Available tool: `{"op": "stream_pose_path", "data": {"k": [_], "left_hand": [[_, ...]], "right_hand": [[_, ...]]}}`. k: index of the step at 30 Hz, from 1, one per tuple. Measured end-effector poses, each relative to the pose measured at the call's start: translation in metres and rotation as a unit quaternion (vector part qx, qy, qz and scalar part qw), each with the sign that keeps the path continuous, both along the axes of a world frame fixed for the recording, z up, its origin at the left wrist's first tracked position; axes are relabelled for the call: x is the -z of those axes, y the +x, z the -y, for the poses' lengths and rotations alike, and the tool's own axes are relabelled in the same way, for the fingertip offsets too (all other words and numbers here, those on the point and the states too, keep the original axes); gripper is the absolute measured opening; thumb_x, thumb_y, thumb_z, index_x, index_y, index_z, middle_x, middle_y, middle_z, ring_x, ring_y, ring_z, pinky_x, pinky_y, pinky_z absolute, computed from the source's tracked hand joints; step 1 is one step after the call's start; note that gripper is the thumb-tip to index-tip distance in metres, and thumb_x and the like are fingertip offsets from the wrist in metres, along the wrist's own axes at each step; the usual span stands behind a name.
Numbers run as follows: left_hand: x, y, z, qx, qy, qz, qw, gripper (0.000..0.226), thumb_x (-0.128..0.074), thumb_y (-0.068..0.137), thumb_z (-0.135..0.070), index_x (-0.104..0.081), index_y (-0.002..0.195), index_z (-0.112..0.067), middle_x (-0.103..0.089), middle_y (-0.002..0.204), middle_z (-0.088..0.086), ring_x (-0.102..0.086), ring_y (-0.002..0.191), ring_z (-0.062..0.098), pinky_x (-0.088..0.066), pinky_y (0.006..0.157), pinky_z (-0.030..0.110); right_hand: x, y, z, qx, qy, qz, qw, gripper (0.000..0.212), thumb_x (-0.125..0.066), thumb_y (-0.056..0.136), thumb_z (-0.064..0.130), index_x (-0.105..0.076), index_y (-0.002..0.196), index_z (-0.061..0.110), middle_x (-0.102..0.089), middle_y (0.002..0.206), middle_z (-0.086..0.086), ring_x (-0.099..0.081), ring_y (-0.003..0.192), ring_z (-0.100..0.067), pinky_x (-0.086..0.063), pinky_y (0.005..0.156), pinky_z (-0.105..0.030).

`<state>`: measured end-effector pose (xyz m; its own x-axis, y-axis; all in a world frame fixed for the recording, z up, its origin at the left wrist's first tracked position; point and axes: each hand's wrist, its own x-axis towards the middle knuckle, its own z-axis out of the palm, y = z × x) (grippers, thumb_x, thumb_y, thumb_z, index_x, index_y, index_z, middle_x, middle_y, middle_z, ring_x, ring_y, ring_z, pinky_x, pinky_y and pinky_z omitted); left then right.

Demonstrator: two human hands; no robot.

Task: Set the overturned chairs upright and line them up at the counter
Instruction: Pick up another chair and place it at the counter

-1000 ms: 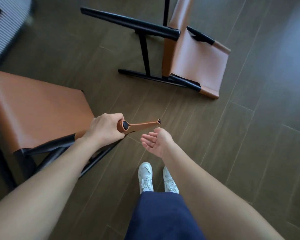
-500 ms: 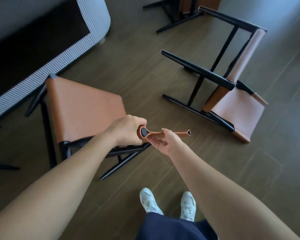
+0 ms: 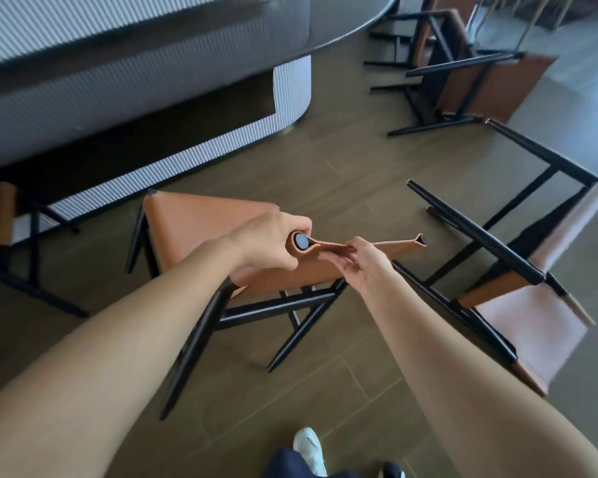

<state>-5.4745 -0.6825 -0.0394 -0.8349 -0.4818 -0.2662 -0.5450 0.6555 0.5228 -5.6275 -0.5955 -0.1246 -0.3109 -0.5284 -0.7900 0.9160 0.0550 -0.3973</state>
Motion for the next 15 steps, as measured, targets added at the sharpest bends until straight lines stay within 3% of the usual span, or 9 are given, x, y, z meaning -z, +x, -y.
{"op": "stream_pose_path", "data": {"k": [5, 10, 13, 15], "left_hand": [[-0.017, 0.032, 0.027, -0.034, -0.011, -0.012, 0.999, 0.030, -0.073, 0.066, -0.015, -0.055, 0.082, -0.031, -0.060, 0.078, -0.003, -0.056, 0.071, 0.013, -0.043, 0.060, 0.032], [-0.026, 0.069, 0.038, -0.088, -0.025, -0.031, 0.995, 0.029, -0.076, 0.065, -0.018, -0.052, 0.077, -0.031, -0.056, 0.072, -0.012, -0.052, 0.067, 0.002, -0.041, 0.058, 0.025], [-0.027, 0.092, 0.036, -0.103, -0.022, -0.029, 0.994, 0.031, -0.078, 0.066, -0.018, -0.049, 0.075, -0.026, -0.055, 0.068, -0.011, -0.048, 0.062, 0.002, -0.040, 0.058, 0.025], [-0.026, 0.107, 0.034, -0.116, -0.017, -0.034, 0.993, 0.032, -0.078, 0.067, -0.018, -0.047, 0.075, -0.026, -0.055, 0.067, -0.011, -0.048, 0.060, 0.002, -0.040, 0.058, 0.024]], "right_hand": [[-0.030, 0.022, 0.035, -0.012, -0.028, -0.026, 0.999, 0.007, -0.053, 0.095, -0.004, -0.049, 0.090, -0.005, -0.057, 0.092, -0.030, -0.063, 0.076, -0.046, -0.057, 0.050, -0.051], [-0.045, 0.051, 0.065, -0.014, -0.024, -0.030, 0.999, 0.005, -0.060, 0.091, -0.004, -0.055, 0.089, -0.004, -0.060, 0.091, -0.026, -0.064, 0.073, -0.040, -0.057, 0.045, -0.048], [-0.048, 0.069, 0.076, -0.034, -0.006, -0.032, 0.999, 0.021, -0.063, 0.087, -0.006, -0.057, 0.108, -0.005, -0.062, 0.094, -0.028, -0.067, 0.079, -0.043, -0.060, 0.061, -0.054], [-0.050, 0.080, 0.082, -0.050, 0.002, -0.037, 0.998, 0.037, -0.064, 0.086, -0.008, -0.054, 0.121, -0.003, -0.063, 0.096, -0.031, -0.068, 0.084, -0.046, -0.059, 0.059, -0.055]]}}
